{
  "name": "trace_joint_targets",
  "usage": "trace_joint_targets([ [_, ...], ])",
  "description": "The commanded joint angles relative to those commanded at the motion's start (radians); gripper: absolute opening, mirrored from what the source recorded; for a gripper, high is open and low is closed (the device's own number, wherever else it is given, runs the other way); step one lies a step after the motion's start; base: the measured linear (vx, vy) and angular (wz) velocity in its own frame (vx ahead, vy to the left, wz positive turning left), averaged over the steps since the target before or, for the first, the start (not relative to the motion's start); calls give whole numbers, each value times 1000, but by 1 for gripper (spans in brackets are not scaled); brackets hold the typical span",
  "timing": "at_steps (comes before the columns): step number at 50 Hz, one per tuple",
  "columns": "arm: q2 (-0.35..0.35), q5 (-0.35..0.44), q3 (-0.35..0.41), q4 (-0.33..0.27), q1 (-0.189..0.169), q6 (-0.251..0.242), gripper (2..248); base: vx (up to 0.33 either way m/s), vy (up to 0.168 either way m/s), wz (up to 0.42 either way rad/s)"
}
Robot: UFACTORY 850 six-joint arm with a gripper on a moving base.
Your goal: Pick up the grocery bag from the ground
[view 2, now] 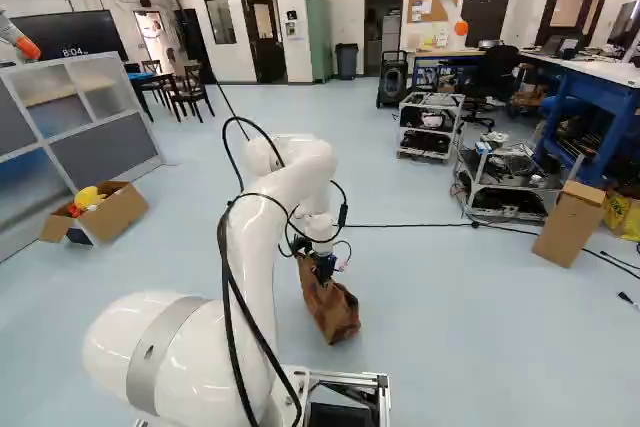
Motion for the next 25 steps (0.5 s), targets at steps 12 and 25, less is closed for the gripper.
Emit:
trace_joint_targets([
  [12,46,0,40,0,0,0,21,0,0,0],
  [25,95,0,83,0,0,0,21,0,0,0],
])
